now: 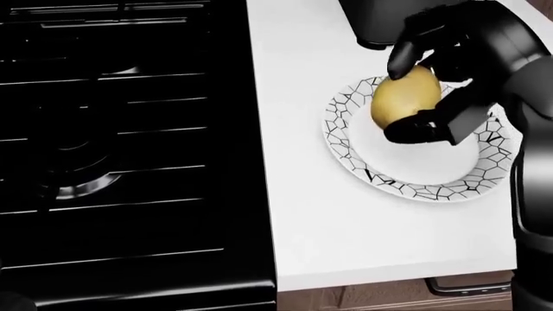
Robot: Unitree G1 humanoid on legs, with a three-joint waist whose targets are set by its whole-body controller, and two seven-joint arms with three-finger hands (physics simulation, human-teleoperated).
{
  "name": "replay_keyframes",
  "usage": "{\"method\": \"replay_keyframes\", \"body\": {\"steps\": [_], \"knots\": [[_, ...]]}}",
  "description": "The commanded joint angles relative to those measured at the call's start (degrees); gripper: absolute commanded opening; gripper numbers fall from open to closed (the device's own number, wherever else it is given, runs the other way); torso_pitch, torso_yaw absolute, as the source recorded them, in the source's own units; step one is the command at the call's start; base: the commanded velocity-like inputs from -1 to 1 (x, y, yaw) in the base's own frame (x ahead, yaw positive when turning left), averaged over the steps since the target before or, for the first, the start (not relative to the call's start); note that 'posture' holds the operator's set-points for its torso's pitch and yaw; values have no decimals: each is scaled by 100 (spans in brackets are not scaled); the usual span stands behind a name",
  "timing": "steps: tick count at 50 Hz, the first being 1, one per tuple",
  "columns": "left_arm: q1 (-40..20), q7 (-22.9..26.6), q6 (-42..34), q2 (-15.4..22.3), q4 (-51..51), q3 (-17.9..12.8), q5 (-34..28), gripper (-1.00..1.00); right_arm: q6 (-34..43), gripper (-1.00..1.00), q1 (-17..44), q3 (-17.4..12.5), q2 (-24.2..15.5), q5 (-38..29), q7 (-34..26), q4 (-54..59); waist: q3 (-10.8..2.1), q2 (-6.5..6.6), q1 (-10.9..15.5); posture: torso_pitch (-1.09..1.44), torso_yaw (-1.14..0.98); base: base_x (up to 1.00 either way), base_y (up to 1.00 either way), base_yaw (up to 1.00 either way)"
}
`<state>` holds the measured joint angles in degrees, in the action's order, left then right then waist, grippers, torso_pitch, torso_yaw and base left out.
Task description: Pick the potato from the plate and place it in the pan.
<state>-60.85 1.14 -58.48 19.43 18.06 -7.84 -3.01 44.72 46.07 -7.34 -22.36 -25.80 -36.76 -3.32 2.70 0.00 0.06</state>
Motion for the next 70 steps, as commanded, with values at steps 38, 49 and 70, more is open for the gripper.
{"method": "replay_keyframes", "body": {"steps": [38, 49, 70], "knots": [[-156, -4, 202, 34, 108, -41, -57, 100, 806, -100, 972, -228, -11, 1882, 893, -1381, -139, 18, -2, 0, 0, 0, 0, 0], [-164, 0, 202, 27, 100, -30, -72, 100, 887, -100, 1071, -185, -93, 2087, 1119, -1519, -123, 10, 0, 0, 0, 0, 0, 0], [-177, 3, 171, 9, 119, -20, -92, 100, 889, -100, 1094, -168, -127, 2210, 1213, -1575, -326, -316, -72, 0, 0, -23, 0, 0]]}}
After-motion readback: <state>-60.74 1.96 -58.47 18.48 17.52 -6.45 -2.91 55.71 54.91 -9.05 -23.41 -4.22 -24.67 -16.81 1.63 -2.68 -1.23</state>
